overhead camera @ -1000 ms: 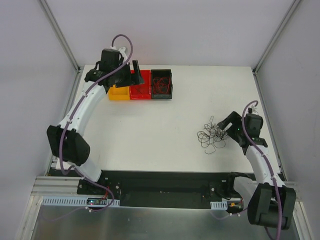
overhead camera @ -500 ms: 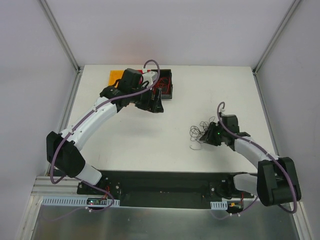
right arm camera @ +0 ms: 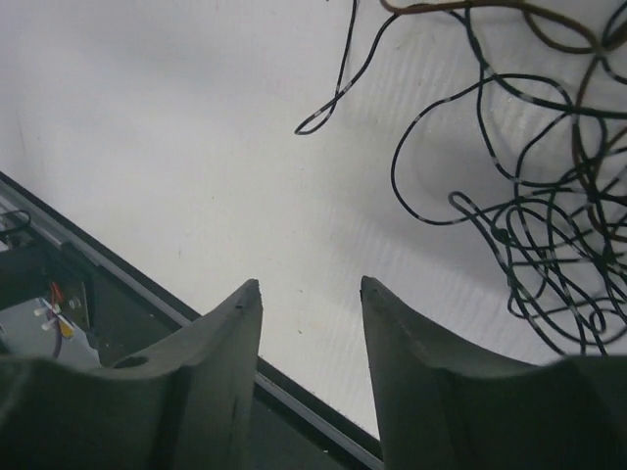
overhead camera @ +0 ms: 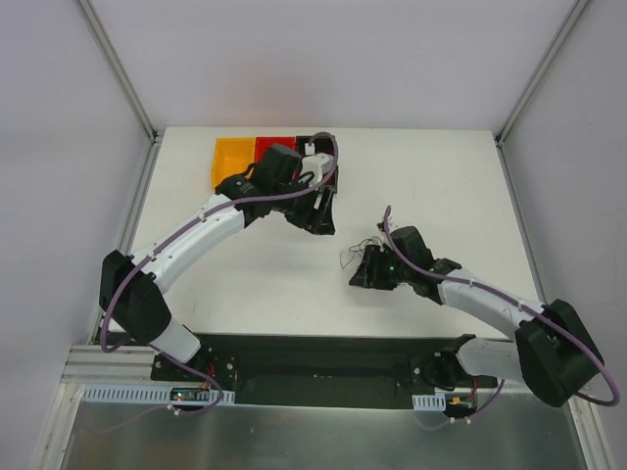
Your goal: Untangle the cables
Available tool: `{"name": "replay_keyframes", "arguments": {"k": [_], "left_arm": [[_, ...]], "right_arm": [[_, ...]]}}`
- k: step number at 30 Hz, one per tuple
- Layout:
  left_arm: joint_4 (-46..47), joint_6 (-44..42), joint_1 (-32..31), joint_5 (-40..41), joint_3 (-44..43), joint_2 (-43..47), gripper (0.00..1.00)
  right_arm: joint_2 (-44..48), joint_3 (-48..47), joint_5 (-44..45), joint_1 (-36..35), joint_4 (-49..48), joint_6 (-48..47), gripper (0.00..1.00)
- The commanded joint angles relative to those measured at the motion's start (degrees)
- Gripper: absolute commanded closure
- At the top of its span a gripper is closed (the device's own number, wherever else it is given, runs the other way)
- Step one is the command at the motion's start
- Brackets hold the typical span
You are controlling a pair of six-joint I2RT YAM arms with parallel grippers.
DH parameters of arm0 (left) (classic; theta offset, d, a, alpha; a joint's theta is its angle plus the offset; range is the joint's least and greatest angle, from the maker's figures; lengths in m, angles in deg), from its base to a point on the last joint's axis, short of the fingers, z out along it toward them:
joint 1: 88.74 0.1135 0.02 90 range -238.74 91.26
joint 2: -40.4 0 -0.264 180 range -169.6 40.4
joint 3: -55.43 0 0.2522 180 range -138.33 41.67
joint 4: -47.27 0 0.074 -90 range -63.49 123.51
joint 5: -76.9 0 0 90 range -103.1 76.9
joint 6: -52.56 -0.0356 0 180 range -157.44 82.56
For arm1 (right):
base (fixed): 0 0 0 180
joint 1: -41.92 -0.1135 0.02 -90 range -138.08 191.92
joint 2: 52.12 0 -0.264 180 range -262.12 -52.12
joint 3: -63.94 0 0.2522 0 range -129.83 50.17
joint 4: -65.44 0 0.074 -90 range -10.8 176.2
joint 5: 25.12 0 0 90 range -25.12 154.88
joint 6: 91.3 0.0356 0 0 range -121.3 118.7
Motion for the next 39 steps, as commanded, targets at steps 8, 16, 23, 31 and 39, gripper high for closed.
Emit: {"name": "replay_keyframes", "arguments": {"k": [8,16,23,31,39], "left_arm": [[1.0,-1.1,-3.4,-0.9,0.8,-3.1,0.37],[1.4,-0.5,-4.4,-0.9,1.1,-3.3,0.27],[2.1,-0.7,-4.5,1.3,1.9,-2.5,0.26],[5.6,-0.6,-4.5,5.7,5.2,1.8,0.28],[6.3,12.2,-6.0,5.9,5.9,-3.9,0.28]], "right_arm": [[20.0,-3.2,13.7,13.8,19.7,-14.7,0.21],[5.7,-4.5,7.0,13.4,14.9,-15.0,0.54],[-4.7,-4.9,-3.6,-0.3,-3.2,-4.8,0.76],[1.5,-4.3,-4.5,2.1,-3.2,-4.1,0.64],[10.1,1.3,-3.7,9.1,0.7,-4.2,0.54]]}}
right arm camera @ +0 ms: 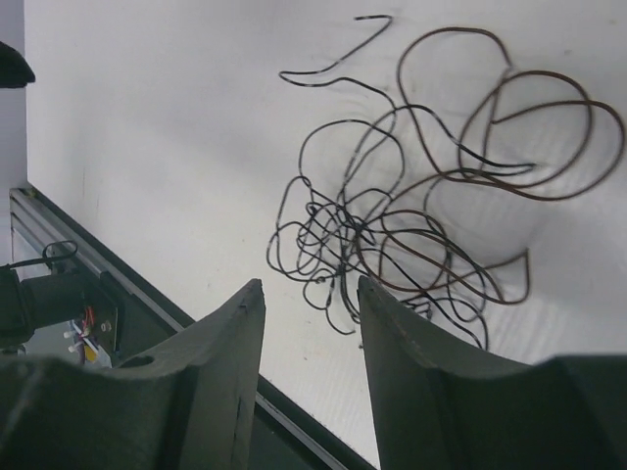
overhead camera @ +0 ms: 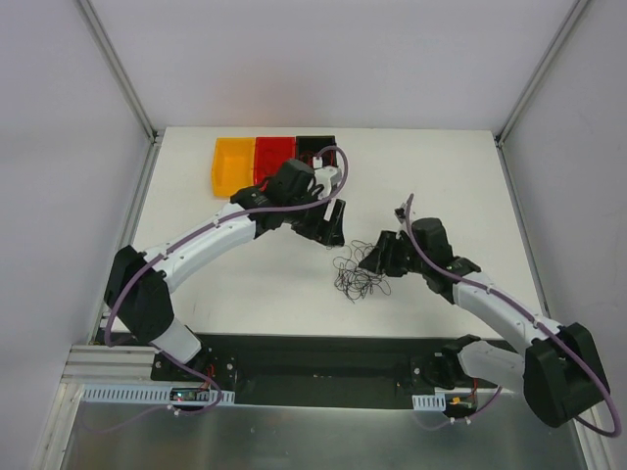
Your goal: Untangle the cables
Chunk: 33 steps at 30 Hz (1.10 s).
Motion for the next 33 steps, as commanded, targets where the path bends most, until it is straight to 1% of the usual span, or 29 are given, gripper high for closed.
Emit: {"name": "replay_keyframes", "arguments": {"k": [1,6,8,10,14,16,17,18,20,23,27,33], "left_arm": [[2.9,10.7,-1.2,1.2,2.7,-2.9,0.3],[15.0,18.9,-1.3,-0.5,12.5,-1.6,0.46],[18.8,22.3,-1.4,0.4,15.0,-1.0,0.53],[21.6,25.8,-1.3,-0.2,16.2,-1.2,0.56],[25.2,30.6,-1.4,-0.3,16.4,-3.5,0.55],[26.3,32.6,-1.4,-0.1,16.1,-4.8,0.57],[26.8,33.7,-1.4,-0.2,16.0,-5.6,0.59],[27.2,34.6,-1.4,-0.8,15.9,-6.5,0.65],[27.3,36.0,-1.4,-2.4,14.8,-8.5,0.69],[27.5,37.9,-1.6,-3.5,14.5,-9.9,0.68],[27.5,38.3,-2.1,-0.7,15.5,-9.2,0.63],[28.3,39.4,-2.7,-3.2,14.6,-11.6,0.62]], "right_arm": [[4.8,3.5,-0.5,2.8,1.0,0.8,0.55],[5.8,5.1,-2.6,3.0,0.3,0.7,0.56],[5.8,5.9,-2.9,3.0,-2.2,0.7,0.57],[5.4,6.6,-3.6,3.0,-3.9,1.5,0.57],[4.1,8.2,-6.1,3.0,-7.9,3.3,0.58],[4.4,8.8,-6.2,3.0,-8.9,3.6,0.59],[4.5,9.1,-6.3,3.1,-9.1,3.6,0.59],[4.9,9.3,-6.3,3.0,-9.1,3.5,0.59],[5.6,9.9,-6.5,3.0,-9.1,3.4,0.59],[6.7,10.6,-6.7,3.0,-9.1,3.4,0.59],[7.4,11.0,-6.6,3.0,-9.0,3.5,0.59],[6.3,10.9,-6.9,3.1,-9.1,3.3,0.59]]}}
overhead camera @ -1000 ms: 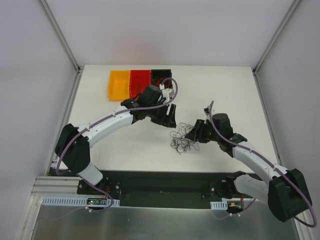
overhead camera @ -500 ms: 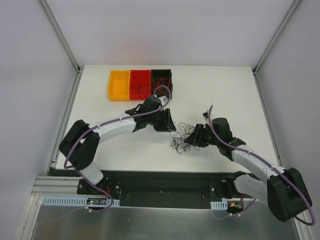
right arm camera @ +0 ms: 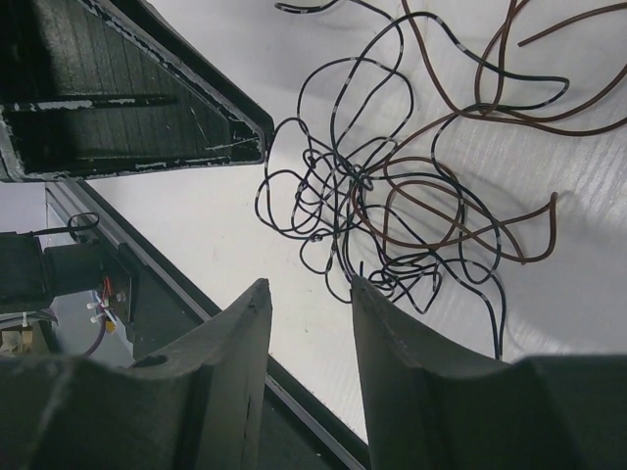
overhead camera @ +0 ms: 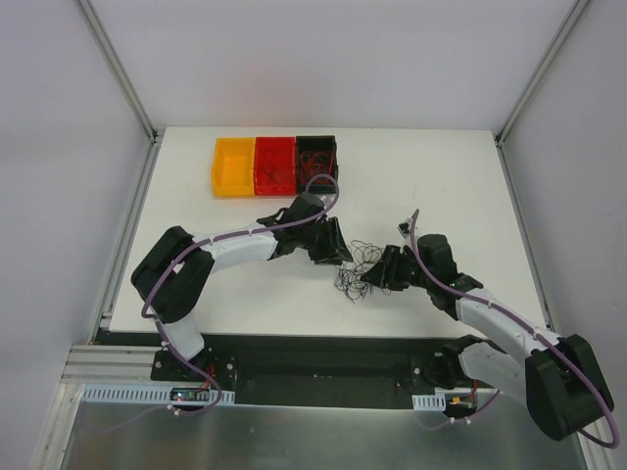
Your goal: Untangle the cables
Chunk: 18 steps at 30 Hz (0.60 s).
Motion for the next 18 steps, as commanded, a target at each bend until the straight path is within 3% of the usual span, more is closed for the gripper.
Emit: {"name": "replay_keyframes", "arguments": {"k": [1,11,14,18], "left_arm": [[2.0,1.8,-0.9,-2.0,-1.8,-1.5,0.63],[2.1,1.5,-1.2,-2.1,-1.8,-1.5,0.64],[2.0,0.5,-1.3,-2.1,-2.6,-2.0,0.7],[2.1,-0.4,-1.4,-3.7,-3.0,-2.0,0.92]], "right_arm": [[0.0,-0.2,-1.6,0.1,-2.3,0.2,0.59],[-1.9,-0.6,-1.5,0.0,-3.6,0.7,0.6],[-3.8,-1.0,-1.1,-0.2,-4.7,1.0,0.6],[-7.8,-3.7,1.7,-1.4,-4.2,2.6,0.55]]}}
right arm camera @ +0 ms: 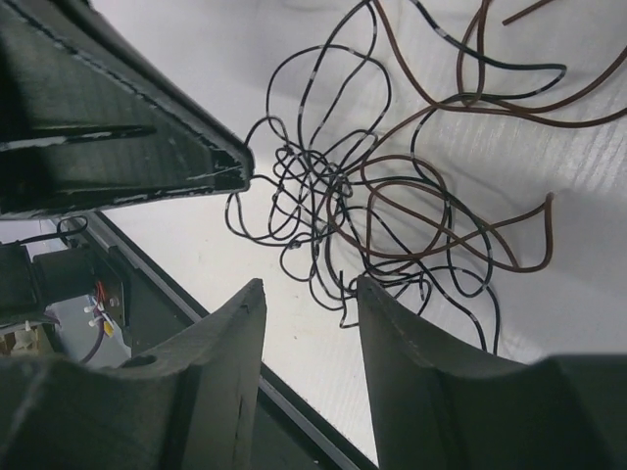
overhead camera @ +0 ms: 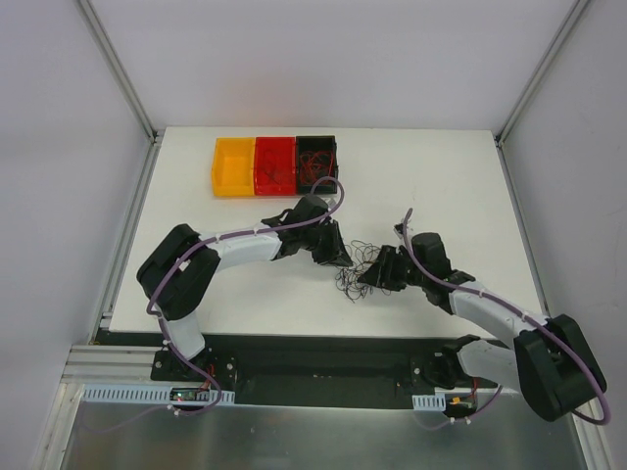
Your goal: Untangle the cables
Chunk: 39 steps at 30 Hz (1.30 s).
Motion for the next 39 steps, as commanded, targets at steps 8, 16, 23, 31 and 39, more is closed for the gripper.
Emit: {"name": "replay_keyframes", "arguments": {"k": [8,16,23,31,39], "left_arm": [[0.1,-8.1,-0.6,-1.1,-0.9,8.7,1.0],[6.9,-23.7,-4.6,-7.1,0.6,32.5,1.0],[-2.8,-37.4,-5.2,-1.5,-8.2,52.2,1.0],[-24.1,-38.3,-5.1,24.9,-24.4,48.2,0.99],[-23.3,-27.8,-5.1,14.0,-7.8,35.1,0.45]], "right_arm": [[-10.3,-7.2,13.4,-4.5,-2.3,7.1,0.53],[-16.4,-11.4,24.2,-6.1,2.9,4.6,0.74],[-15.6,-14.5,38.2,-5.4,13.5,-2.1,0.64],[-14.7,-16.4,30.4,0.3,14.6,-8.0,0.56],[-2.7,-13.2,20.3,-0.4,15.5,-11.1,0.4]]}}
